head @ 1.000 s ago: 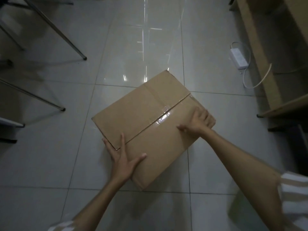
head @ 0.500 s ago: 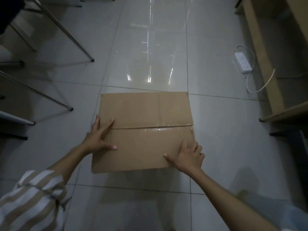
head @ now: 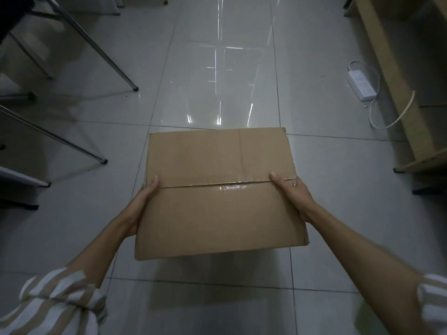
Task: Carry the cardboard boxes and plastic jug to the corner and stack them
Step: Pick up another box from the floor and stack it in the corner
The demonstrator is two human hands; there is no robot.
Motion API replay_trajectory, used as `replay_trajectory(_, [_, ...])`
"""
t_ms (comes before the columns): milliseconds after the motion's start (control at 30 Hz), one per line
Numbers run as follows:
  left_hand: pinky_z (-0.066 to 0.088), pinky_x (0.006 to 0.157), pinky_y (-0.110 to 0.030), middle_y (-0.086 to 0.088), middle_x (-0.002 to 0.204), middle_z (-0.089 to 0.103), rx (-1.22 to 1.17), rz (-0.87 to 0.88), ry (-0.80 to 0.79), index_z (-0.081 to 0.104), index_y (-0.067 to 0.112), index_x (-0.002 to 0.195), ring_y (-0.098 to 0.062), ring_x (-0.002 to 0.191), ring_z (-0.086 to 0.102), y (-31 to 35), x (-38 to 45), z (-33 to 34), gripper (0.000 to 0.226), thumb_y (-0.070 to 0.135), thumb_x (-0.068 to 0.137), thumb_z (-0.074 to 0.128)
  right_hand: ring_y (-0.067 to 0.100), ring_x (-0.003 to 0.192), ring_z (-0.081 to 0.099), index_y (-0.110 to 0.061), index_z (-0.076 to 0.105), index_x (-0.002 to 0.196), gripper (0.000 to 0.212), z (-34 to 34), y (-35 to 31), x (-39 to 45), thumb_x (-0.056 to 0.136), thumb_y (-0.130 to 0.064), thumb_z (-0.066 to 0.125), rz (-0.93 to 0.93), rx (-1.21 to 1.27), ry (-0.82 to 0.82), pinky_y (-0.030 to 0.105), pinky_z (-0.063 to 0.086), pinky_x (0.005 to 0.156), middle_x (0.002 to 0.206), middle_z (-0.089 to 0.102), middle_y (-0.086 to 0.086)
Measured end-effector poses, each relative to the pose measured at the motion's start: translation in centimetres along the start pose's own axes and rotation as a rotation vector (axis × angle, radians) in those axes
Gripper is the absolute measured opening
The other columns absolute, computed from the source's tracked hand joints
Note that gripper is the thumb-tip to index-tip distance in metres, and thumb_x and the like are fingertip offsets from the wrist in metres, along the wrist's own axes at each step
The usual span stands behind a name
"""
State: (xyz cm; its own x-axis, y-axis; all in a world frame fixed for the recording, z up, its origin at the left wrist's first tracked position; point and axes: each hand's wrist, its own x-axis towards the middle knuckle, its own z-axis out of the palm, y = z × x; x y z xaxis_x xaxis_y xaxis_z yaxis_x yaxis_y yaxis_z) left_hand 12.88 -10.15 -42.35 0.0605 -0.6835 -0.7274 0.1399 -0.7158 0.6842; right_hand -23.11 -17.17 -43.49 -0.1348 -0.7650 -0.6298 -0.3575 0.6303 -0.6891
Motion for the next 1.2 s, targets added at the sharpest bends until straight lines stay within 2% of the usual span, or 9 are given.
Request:
replay_trajectory(100, [0.057, 0.072, -0.04, -0.01, 0.11, 0.07, -0.046, -0.059, 0.012, 0.056, 0.028, 0.121, -0.029, 0.097, 0.069, -1.5, -1.3, -0.1, 0.058, 0.064, 0.077, 0.055, 0.02, 0.107, 0.064, -0.033, 0.057, 0.126, 0.093, -0.4, 1.2, -2.4, 0.048, -0.08, 0.073, 0.023, 0.061, -0.026, 0.046, 0.05, 0.099, 0.12, 0.067, -0.005])
replay_trajectory(200, [0.057, 0.08, -0.045, -0.011, 0.123, 0.065, -0.055, -0.122, -0.001, 0.047, 0.028, 0.136, -0.032, 0.106, 0.065, -2.6, -4.0, 0.6, 0.068, 0.061, 0.078, 0.057, 0.022, 0.108, 0.064, -0.037, 0.059, 0.122, 0.088, -2.0, 2.8, -6.1, 0.046, -0.08, 0.074, 0.096, 0.088, -0.018, 0.047, 0.049, 0.099, 0.118, 0.068, -0.006])
replay_trajectory(300, [0.055, 0.084, -0.044, -0.01, 0.122, 0.066, -0.019, -0.126, -0.004, 0.047, 0.026, 0.136, -0.03, 0.107, 0.065, -0.6, -7.1, 1.8, 0.069, 0.061, 0.078, 0.058, 0.022, 0.109, 0.063, -0.037, 0.059, 0.124, 0.091, -4.7, 2.6, -9.5, 0.046, -0.082, 0.073, 0.115, 0.125, 0.002, 0.047, 0.048, 0.101, 0.118, 0.068, -0.007])
replay_trajectory(533, [0.052, 0.093, -0.045, -0.006, 0.117, 0.069, 0.129, 0.015, -0.044, 0.055, 0.027, 0.128, -0.026, 0.104, 0.068, 12.4, -16.9, 5.5, 0.087, 0.074, 0.056, 0.067, 0.02, 0.111, 0.062, -0.032, 0.058, 0.128, 0.09, -12.9, -8.1, -19.1, 0.052, -0.078, 0.072, -0.009, 0.172, 0.063, 0.045, 0.047, 0.102, 0.123, 0.065, -0.005])
replay_trajectory(700, [0.044, 0.104, -0.047, -0.003, 0.121, 0.067, 0.231, 0.107, -0.051, 0.057, 0.027, 0.127, -0.024, 0.108, 0.065, 22.2, -25.9, 8.0, 0.086, 0.078, 0.059, 0.062, 0.019, 0.11, 0.061, -0.029, 0.059, 0.126, 0.07, -19.9, -17.9, -27.3, 0.068, -0.065, 0.072, -0.098, 0.165, 0.086, 0.04, 0.047, 0.101, 0.12, 0.065, -0.005])
replay_trajectory(800, [0.043, 0.104, -0.048, -0.002, 0.124, 0.064, 0.276, 0.164, -0.025, 0.05, 0.03, 0.133, -0.024, 0.111, 0.062, 26.4, -31.5, 9.2, 0.091, 0.082, 0.059, 0.059, 0.018, 0.109, 0.062, -0.03, 0.059, 0.124, 0.076, -23.9, -22.3, -32.5, 0.061, -0.071, 0.072, -0.133, 0.163, 0.107, 0.042, 0.048, 0.099, 0.12, 0.065, -0.006])
replay_trajectory(933, [0.038, 0.108, -0.047, 0.001, 0.133, 0.057, 0.352, 0.245, -0.031, 0.043, 0.032, 0.139, -0.022, 0.119, 0.056, 30.2, -37.6, 10.8, 0.1, 0.086, 0.057, 0.057, 0.009, 0.09, 0.058, -0.018, 0.054, 0.129, 0.056, -27.7, -25.4, -39.7, 0.083, -0.047, 0.067, -0.19, 0.214, 0.159, 0.023, 0.046, 0.073, 0.118, 0.059, -0.003])
replay_trajectory(1100, [0.035, 0.11, -0.045, 0.0, 0.14, 0.048, 0.445, 0.414, -0.064, 0.038, 0.029, 0.142, -0.022, 0.123, 0.049, 32.1, -44.6, 12.9, 0.099, 0.085, 0.061, 0.051, 0.015, 0.101, 0.054, -0.014, 0.054, 0.132, 0.056, -30.0, -25.9, -48.1, 0.085, -0.043, 0.066, -0.22, 0.257, 0.261, 0.021, 0.042, 0.067, 0.117, 0.059, 0.0])
replay_trajectory(1200, [0.036, 0.106, -0.043, -0.002, 0.14, 0.047, 0.498, 0.46, -0.078, 0.037, 0.026, 0.144, -0.024, 0.12, 0.05, 31.7, -48.2, 13.7, 0.086, 0.076, 0.075, 0.047, 0.023, 0.112, 0.055, -0.02, 0.054, 0.131, 0.068, -30.9, -24.5, -53.1, 0.077, -0.06, 0.066, -0.207, 0.232, 0.348, 0.034, 0.046, 0.092, 0.126, 0.059, 0.002])
